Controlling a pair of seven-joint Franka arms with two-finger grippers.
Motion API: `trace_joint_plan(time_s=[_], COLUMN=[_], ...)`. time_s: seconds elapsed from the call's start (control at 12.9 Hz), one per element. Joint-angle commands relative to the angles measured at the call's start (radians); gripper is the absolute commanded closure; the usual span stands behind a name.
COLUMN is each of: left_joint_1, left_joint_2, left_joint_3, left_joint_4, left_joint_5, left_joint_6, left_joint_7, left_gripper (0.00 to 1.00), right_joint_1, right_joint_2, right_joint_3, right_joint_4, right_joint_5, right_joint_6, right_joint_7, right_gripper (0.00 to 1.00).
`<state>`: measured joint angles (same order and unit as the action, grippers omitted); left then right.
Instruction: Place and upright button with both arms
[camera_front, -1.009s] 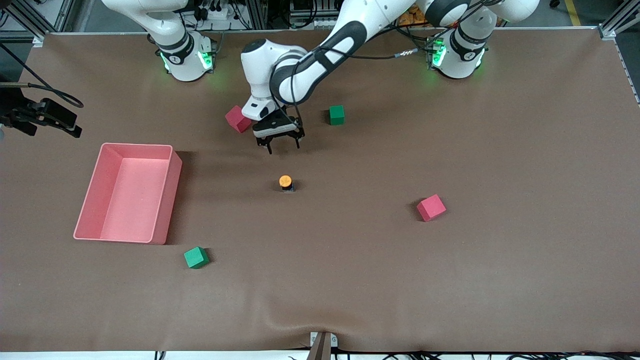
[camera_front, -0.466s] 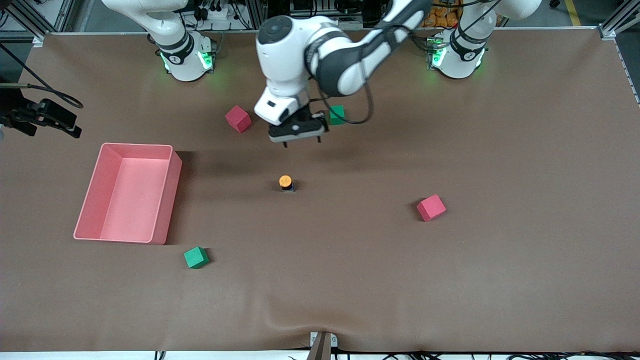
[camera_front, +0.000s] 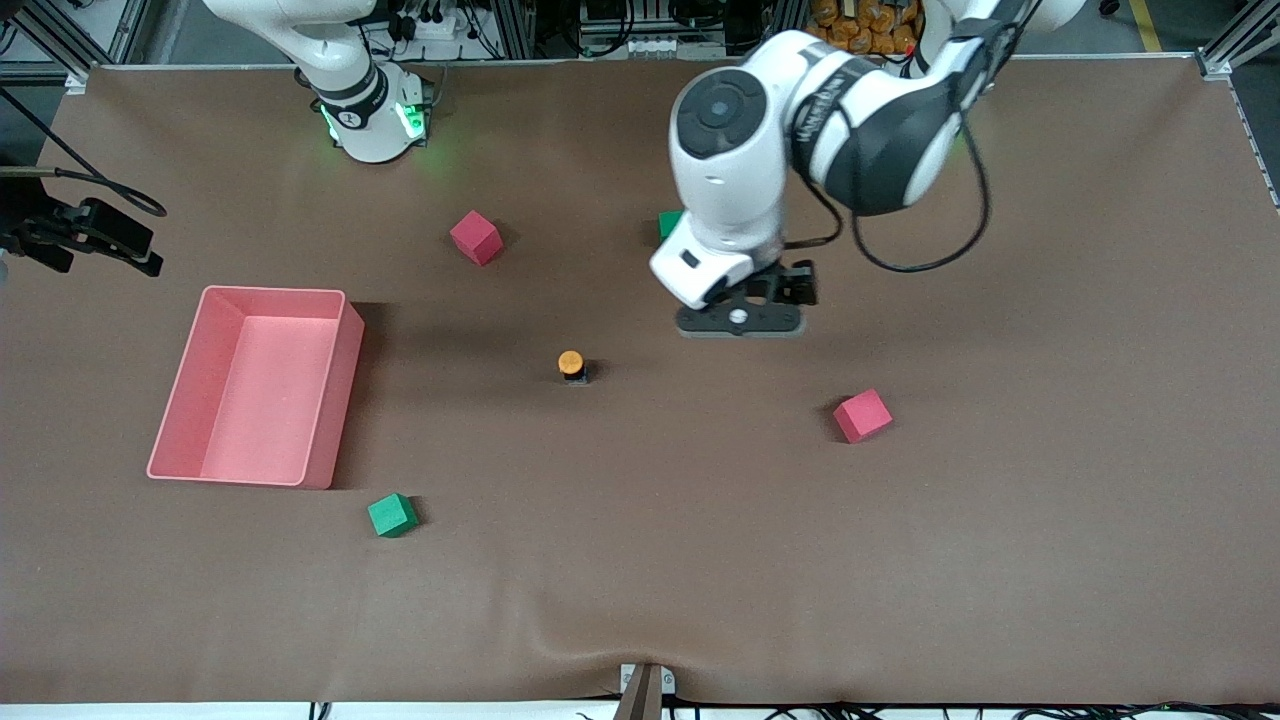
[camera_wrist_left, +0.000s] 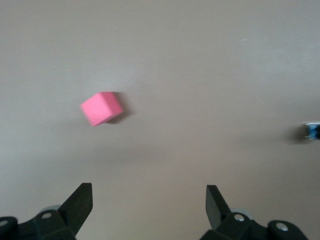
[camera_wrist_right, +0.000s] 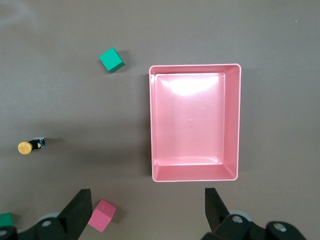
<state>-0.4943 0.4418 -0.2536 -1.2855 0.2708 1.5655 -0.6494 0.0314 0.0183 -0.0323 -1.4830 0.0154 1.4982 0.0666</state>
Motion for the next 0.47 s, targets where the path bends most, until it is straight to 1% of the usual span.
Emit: trace_joint_plan(time_s=[0.0,0.08,0.16,0.23,0.31,0.39], left_joint_1=[0.017,0.035,0.077,0.11,0.128,0.166], left_joint_2=[-0.064,-0.067,-0.072,-0.095,-0.133,-0.159], left_joint_3=[0.034,0.039,0.039,0.037,0.036,0.036], left_joint_4=[-0.028,-0.026,-0.026,-0.026,-0.026,-0.028], left_joint_5=[-0.002,-0.004,0.005,0.037,0.05,0.05], left_joint_6=[-0.089,-0.117,-0.127,-0.127,-0.127,-0.128], left_joint_7=[0.139,0.186,0.203,0.235,0.313,0.392], left_gripper=[0.0,0.0,0.0,0.0,0.0,0.0], right_joint_1=[-0.024,-0.022,-0.024,-0.024,-0.024,-0.024], right_joint_2=[0.008,0.008,0.008,0.008,0.008,0.008], right_joint_3=[0.015,0.014,0.015,0.015,0.014,0.015], right_joint_4=[0.018,0.018,0.018,0.018,0.018,0.018], right_joint_5=[0.0,0.0,0.0,0.0,0.0,0.0], right_joint_6=[-0.009,-0.009,-0.009,-0.009,-0.009,-0.009], right_joint_7=[-0.018,-0.016,-0.018,-0.018,-0.018,-0.018], right_gripper=[0.0,0.0,0.0,0.0,0.0,0.0])
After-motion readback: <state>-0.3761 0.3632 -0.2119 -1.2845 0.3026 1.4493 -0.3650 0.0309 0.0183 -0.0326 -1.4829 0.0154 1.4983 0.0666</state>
